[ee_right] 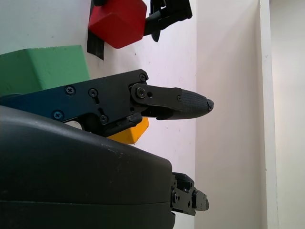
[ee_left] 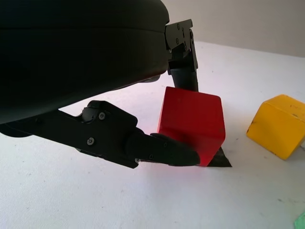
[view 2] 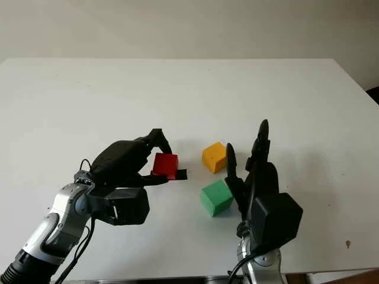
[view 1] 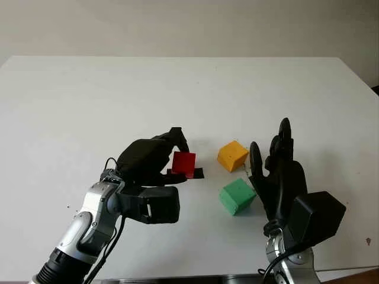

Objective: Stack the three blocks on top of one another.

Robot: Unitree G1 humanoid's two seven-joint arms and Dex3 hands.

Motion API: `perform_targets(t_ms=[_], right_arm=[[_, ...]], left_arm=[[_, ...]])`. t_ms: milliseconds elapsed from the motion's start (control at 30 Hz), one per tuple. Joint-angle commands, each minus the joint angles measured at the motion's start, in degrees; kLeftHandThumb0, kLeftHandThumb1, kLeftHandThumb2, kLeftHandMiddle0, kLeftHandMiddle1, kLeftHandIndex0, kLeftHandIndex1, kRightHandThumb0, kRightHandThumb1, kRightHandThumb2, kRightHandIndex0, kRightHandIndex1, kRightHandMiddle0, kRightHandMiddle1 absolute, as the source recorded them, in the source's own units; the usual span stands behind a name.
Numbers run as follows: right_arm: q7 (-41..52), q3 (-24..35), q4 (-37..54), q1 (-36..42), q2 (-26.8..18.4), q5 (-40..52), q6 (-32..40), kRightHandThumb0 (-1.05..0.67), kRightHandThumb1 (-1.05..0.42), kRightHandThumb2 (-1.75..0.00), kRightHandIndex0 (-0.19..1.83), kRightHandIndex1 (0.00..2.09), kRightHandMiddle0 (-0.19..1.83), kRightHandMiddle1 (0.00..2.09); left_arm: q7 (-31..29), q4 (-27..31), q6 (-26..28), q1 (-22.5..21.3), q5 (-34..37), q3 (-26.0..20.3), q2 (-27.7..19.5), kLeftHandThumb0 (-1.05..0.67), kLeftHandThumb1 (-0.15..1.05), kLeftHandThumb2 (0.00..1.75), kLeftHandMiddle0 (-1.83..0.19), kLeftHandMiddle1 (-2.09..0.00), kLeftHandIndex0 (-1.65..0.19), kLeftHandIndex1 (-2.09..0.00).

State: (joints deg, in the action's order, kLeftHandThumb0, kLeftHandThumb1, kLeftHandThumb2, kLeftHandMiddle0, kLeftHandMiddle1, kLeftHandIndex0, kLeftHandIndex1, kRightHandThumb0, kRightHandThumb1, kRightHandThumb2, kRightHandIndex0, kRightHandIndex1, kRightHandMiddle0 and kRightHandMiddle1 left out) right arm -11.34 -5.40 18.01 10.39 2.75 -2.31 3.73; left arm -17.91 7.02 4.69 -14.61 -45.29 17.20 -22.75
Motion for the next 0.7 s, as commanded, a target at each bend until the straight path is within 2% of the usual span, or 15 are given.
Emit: perform_targets(t_ms=[0, 233, 367, 467, 533, 667], right_arm=[[-0.2, -0.2, 0.5, 0.5, 1.7, -0.1, -0.3, -0.53, -1.05, -0.44, -0.15, 0.05, -0.12, 0.06], [0.1, -0.2, 0.9, 0.9, 1.7, 0.5, 0.0, -0.54, -1.05, -0.44, -0.16, 0.05, -0.12, 0.05], [0.0, -0.3, 0.9, 0.9, 1.6, 0.1, -0.1, -0.53, -1.05, -0.44, -0.16, 0.05, -0.12, 0.05], [0.0, -0.3, 1.1, 0.9, 1.6, 0.1, 0.2, -0.54, -1.05, -0.44, -0.16, 0.05, -0.12, 0.05], [0.0, -0.2, 1.0, 0.9, 1.6, 0.3, 0.2, -0.54, -1.05, -0.44, -0.16, 0.05, -0.12, 0.06], [0.2, -0.1, 0.9, 0.9, 1.5, 0.6, 0.1, -0.53, -1.05, -0.44, -0.16, 0.05, -0.12, 0.05]], left_arm=[[0.0, 0.4, -0.2, -0.6, -0.4, 0.5, -0.6, -0.47, 1.05, 0.26, -0.09, -0.05, 0.12, -1.43], [-0.5, 0.4, 0.3, -0.8, -1.0, 1.1, -1.1, -0.47, 1.05, 0.27, -0.03, -0.05, 0.14, -1.2], [-0.6, 0.6, 0.6, -0.8, -1.9, 1.4, -1.4, -0.48, 1.05, 0.3, 0.03, -0.05, 0.11, -0.78], [0.9, 0.3, 0.1, -0.6, -2.8, 1.5, -1.4, -0.5, 1.05, 0.3, 0.09, -0.05, 0.02, -0.27], [0.8, 0.3, 0.3, -0.6, -2.7, 1.4, -1.4, -0.5, 1.05, 0.3, 0.11, -0.05, 0.04, -0.16], [-0.1, 0.8, 0.5, -0.6, -2.1, 1.1, -1.6, -0.56, 1.05, 0.3, 0.14, -0.04, 0.12, -0.07]])
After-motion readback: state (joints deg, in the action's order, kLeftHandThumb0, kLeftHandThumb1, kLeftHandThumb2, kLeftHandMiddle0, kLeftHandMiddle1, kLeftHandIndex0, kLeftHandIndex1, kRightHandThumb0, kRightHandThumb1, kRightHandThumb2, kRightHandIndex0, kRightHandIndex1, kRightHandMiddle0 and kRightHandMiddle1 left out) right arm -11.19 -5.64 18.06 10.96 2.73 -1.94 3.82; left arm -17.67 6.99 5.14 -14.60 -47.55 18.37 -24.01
